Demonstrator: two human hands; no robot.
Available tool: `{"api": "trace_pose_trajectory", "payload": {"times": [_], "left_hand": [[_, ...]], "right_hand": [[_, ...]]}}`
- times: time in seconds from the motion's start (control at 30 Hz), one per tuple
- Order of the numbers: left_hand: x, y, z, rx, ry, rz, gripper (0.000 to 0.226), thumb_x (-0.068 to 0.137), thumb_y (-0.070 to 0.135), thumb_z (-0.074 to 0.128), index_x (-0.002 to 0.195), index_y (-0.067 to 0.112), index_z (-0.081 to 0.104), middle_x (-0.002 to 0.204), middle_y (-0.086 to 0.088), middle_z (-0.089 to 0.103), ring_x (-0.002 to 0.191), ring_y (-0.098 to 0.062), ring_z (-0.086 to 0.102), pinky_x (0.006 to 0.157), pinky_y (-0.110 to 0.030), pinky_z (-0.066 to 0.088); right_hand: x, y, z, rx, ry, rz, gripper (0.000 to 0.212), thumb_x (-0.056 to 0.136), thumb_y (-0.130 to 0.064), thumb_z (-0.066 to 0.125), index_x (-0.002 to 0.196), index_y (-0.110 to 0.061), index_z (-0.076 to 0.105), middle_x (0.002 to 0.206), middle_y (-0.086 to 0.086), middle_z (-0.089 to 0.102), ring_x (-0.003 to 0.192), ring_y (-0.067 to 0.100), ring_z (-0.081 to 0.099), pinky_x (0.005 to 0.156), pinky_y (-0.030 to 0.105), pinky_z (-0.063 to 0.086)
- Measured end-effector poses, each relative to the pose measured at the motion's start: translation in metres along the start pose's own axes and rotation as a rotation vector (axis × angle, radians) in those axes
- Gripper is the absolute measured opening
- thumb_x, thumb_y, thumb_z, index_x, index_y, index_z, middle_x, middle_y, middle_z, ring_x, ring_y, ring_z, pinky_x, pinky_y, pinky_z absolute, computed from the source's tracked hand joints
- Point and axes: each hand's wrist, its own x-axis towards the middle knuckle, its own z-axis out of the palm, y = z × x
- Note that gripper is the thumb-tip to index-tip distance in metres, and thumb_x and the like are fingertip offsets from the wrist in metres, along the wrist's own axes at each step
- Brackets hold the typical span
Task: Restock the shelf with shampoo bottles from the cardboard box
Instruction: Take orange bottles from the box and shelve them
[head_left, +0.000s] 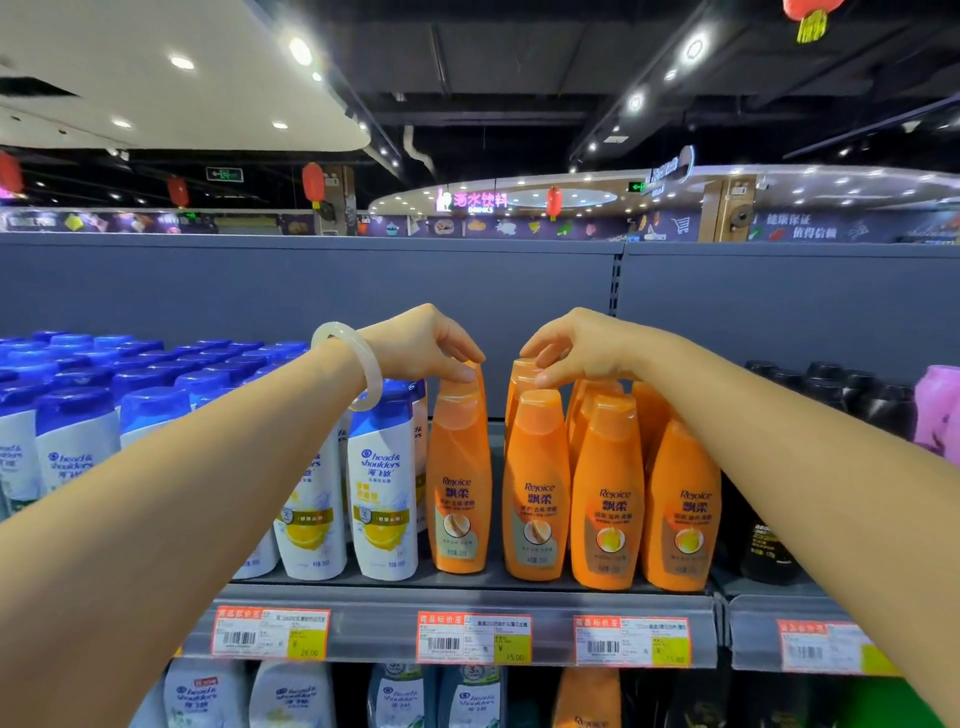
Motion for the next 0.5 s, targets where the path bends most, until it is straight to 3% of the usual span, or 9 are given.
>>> {"api": "trace_pose_trajectory", "payload": {"times": [0.17,0.3,0.5], "left_hand": [[-0.014,0.005,-0.008,-0.089,0.124,0.009,0.037,0.087,0.023,0.062,0.123,0.016,0.059,0.12,-0.003,0.063,0.102,-0.012,0.058,0.091,-0.024,0.045],[-0.032,0.012,-0.007,-0.158,0.187,0.007,0.041,0.087,0.033,0.06,0.124,0.018,0.058,0.117,0.002,0.063,0.102,-0.008,0.057,0.088,-0.022,0.042],[-0.072,0.024,0.021,-0.09,0.459,0.061,0.037,0.084,0.032,0.064,0.119,0.019,0.061,0.117,0.004,0.061,0.109,-0.007,0.054,0.092,-0.022,0.038]], "right_hand": [[-0.015,-0.007,-0.01,0.104,0.123,-0.038,0.038,0.088,-0.033,0.059,0.124,-0.02,0.057,0.128,0.001,0.058,0.106,0.008,0.051,0.083,0.024,0.041],[-0.032,-0.013,-0.007,0.081,0.118,-0.05,0.038,0.09,-0.042,0.051,0.121,-0.022,0.059,0.126,-0.003,0.059,0.109,0.008,0.051,0.088,0.026,0.043],[-0.071,-0.006,0.004,0.021,0.235,-0.01,0.036,0.089,-0.044,0.05,0.115,-0.022,0.062,0.121,-0.004,0.061,0.106,0.009,0.052,0.087,0.026,0.042]]}}
